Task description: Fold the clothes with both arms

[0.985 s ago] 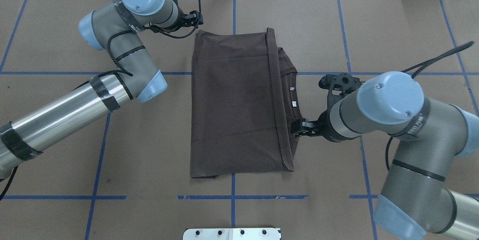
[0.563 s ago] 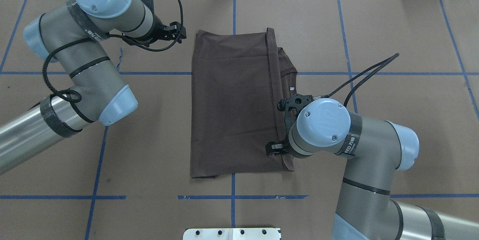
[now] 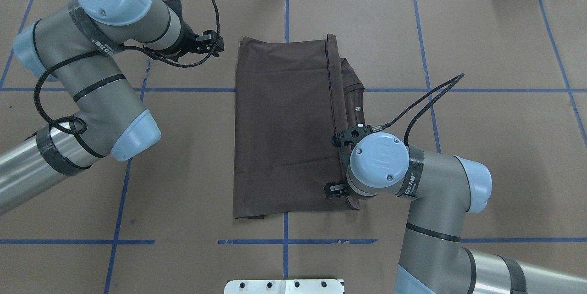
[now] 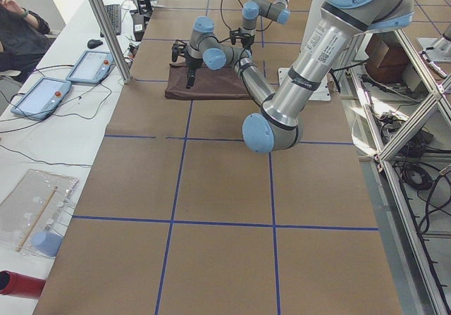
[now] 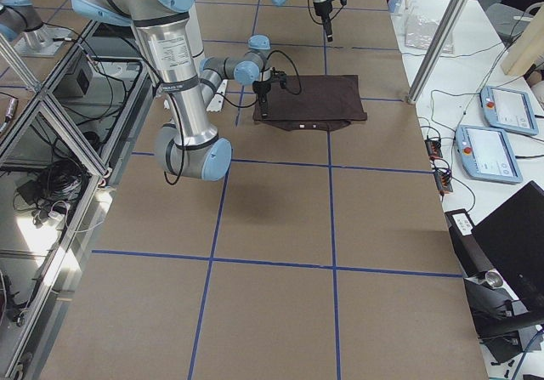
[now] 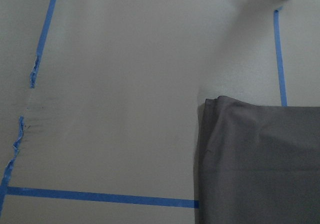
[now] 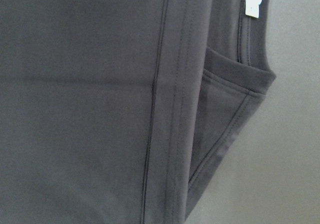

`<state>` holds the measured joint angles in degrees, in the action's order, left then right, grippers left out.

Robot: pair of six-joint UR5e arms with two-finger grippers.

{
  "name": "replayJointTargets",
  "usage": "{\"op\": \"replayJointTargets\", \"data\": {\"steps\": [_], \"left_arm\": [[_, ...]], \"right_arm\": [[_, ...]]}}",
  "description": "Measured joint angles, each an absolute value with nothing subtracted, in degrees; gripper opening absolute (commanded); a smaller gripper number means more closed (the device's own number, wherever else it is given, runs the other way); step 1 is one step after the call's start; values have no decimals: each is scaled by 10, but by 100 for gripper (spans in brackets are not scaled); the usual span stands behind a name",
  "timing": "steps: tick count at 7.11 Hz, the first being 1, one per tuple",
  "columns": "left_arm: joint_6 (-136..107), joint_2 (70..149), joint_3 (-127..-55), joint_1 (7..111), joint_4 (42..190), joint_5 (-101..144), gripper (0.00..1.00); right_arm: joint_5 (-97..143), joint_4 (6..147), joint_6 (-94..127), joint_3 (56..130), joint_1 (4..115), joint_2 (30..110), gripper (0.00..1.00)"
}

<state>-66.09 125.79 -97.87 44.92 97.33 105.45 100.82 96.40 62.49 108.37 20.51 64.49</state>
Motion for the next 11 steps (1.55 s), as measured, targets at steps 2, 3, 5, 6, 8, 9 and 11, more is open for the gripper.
{"op": "replayJointTargets", "data": {"steps": [2,3,5,6,8,9,11], "left_arm": [[-661,1258,-979,449,973,1055,100],[-661,1258,-979,448,973,1055,100],[-662,1258,-978,446,973,1055,100],[-662,1258,-978,445,973,1055,100],[-663,1258,-977,445,973,1055,100],[-663,1258,-977,445,973,1055,100],[-663,1258,-977,445,973,1055,100]], "right_arm": [[1011,963,623,1068,205,644,100],[1012,962,622,1063,205,644,100],[1014,964,622,1060,205,644,100],[1014,966,622,1060,205,645,100],[1014,967,622,1060,204,646,100],[1014,968,623,1059,204,647,100],[1014,968,623,1055,203,647,100]]}}
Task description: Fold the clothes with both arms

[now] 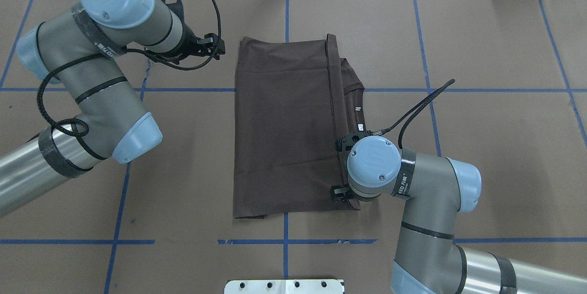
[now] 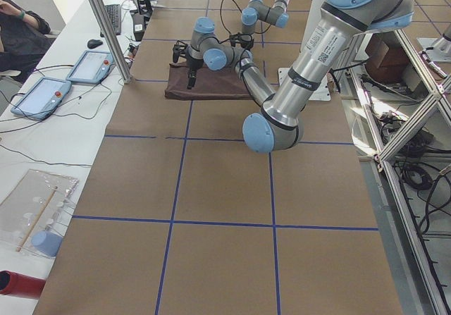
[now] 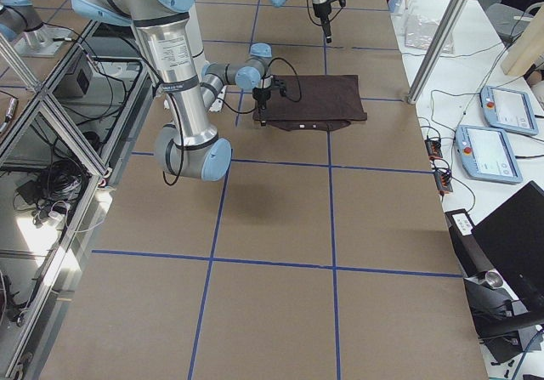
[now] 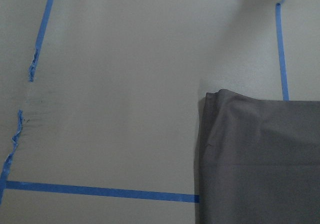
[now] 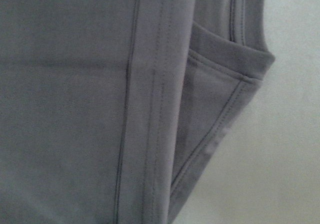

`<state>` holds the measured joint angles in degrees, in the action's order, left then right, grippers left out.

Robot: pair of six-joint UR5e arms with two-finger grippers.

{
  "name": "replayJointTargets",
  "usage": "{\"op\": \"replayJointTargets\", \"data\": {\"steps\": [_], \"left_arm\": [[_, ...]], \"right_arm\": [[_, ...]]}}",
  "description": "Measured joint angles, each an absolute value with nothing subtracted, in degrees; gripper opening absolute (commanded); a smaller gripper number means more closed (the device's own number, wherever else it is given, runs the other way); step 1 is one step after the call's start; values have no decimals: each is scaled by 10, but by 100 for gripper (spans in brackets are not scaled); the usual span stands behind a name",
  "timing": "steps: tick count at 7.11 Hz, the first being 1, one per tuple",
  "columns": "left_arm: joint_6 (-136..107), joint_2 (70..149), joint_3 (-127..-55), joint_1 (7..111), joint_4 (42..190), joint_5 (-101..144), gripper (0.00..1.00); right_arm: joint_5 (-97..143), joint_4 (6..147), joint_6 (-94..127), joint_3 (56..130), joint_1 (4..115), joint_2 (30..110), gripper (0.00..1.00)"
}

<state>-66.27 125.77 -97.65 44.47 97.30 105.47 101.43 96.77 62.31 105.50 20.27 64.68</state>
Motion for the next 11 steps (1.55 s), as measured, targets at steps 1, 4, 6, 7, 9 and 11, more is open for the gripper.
{"op": "replayJointTargets", "data": {"steps": [1,4,6,7,9,11], "left_arm": [[-663,1258,-976,445,973,1055,100],[-664,1258,-978,443,973,1056,100],[-665,1259,-978,442,973,1056,100],[-665,1260,-978,441,973,1056,100],[-668,1261,-978,441,973,1061,100],[-671,1261,-978,440,974,1073,100]], "right_arm": [[1014,968,623,1053,202,647,100],[1016,968,622,1051,208,650,100],[1017,967,618,1053,216,656,100],[1019,966,613,1055,221,665,100],[1021,963,597,1069,234,699,100],[1022,960,571,1098,256,744,100]]}}
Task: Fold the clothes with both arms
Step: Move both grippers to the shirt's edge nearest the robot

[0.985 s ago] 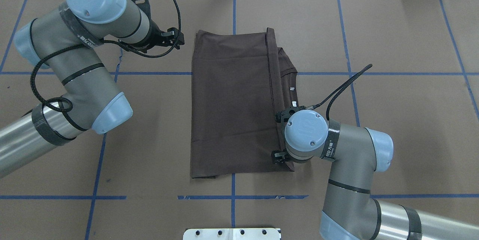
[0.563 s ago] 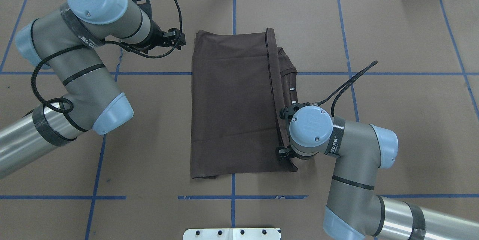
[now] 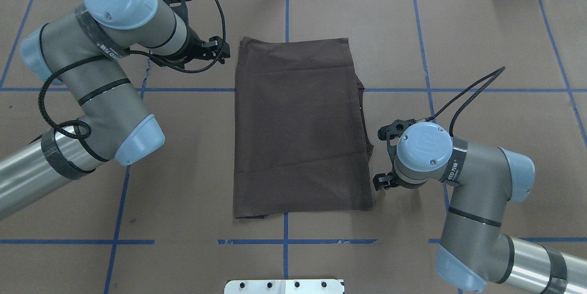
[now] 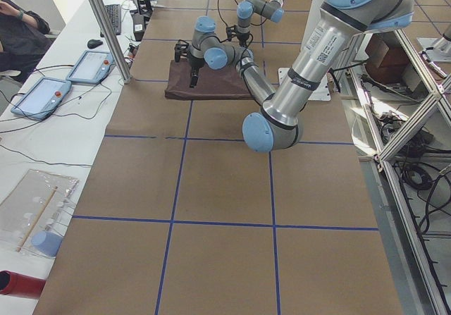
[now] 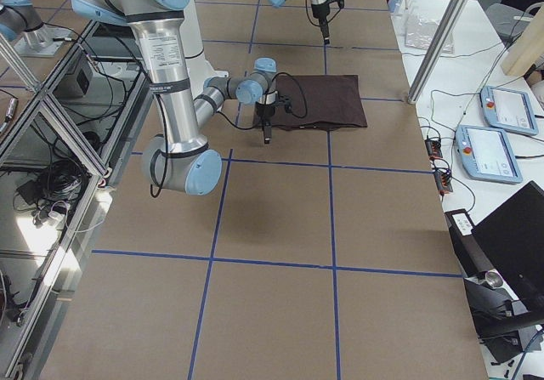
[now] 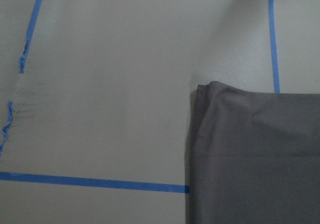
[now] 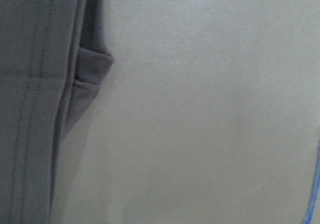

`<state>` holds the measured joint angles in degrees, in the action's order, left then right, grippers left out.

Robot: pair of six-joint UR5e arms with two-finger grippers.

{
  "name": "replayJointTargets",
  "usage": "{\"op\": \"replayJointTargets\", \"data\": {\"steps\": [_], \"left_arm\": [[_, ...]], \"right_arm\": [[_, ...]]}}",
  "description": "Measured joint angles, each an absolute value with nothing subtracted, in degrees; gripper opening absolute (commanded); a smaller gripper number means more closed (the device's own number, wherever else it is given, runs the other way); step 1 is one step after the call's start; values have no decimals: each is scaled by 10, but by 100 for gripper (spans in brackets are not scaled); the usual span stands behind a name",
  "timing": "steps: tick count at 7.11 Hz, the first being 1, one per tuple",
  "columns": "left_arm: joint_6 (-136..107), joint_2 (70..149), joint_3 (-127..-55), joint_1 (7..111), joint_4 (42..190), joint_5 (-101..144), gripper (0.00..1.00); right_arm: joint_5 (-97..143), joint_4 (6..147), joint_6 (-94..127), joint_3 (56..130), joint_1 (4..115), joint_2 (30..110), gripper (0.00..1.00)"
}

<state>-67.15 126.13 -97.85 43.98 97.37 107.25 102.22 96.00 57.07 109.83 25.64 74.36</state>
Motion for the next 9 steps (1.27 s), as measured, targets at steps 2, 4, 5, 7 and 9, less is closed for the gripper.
{"op": "replayJointTargets", "data": {"steps": [2,4,5,7,9], "left_arm": [[-672,1260,-979,433,976,1075,100],[-756,1229,-992,386,1000,1073,100],[-844,1198,-1011,346,1031,1069,99],[-998,1167,-1048,254,1057,1037,96],[-1098,1163,-1048,173,1059,996,91]], "right_arm": [[1042,959,564,1111,289,724,100],[1059,958,569,1134,302,697,100],[1068,958,574,1153,306,693,100],[1082,957,589,1171,314,680,100],[1089,956,592,1176,321,674,100]]}}
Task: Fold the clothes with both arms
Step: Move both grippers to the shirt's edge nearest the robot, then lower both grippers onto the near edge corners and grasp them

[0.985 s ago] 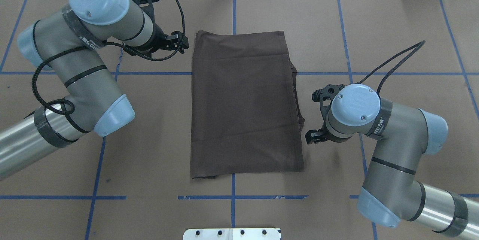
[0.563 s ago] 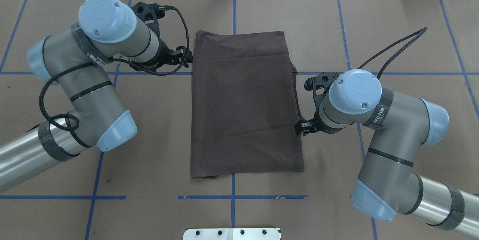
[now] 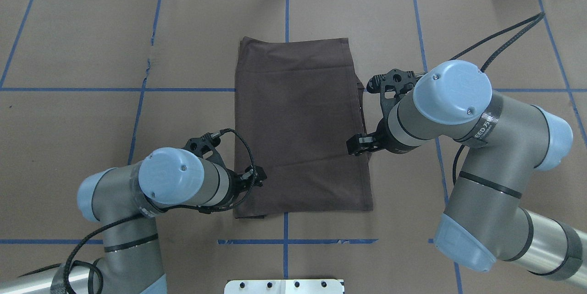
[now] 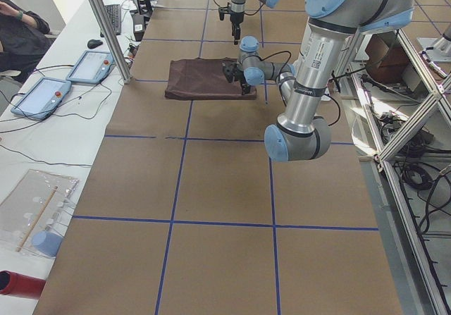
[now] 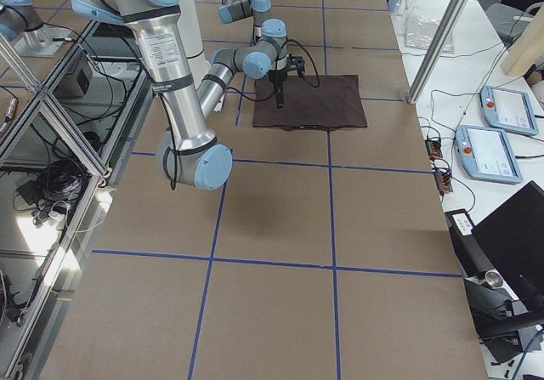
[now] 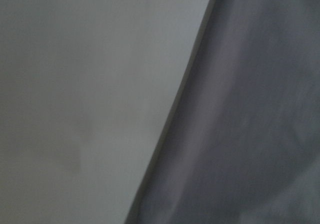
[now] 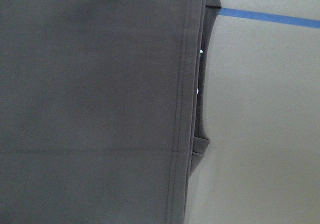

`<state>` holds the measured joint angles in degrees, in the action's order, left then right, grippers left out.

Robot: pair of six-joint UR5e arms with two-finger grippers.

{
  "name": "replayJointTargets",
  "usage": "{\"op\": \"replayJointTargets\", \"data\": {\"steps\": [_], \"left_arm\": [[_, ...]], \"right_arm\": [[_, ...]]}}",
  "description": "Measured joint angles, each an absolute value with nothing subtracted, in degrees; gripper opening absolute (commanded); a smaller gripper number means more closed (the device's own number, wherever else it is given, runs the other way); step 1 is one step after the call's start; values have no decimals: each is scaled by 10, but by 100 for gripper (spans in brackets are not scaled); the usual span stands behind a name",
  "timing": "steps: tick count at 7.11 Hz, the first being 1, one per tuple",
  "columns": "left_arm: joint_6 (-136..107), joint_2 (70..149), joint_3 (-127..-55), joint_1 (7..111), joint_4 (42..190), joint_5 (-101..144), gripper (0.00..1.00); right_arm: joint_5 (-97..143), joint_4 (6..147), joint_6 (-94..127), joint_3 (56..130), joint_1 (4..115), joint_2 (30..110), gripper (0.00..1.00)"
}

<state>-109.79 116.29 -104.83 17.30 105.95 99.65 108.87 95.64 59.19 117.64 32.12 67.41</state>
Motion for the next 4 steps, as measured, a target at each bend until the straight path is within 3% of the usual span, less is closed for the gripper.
{"op": "replayJointTargets", "data": {"steps": [4], "left_arm": [[-1131,1164,-1039,141,1044,974,78]], "right_arm": [[1095,956,592,1179,331,673,100]]}}
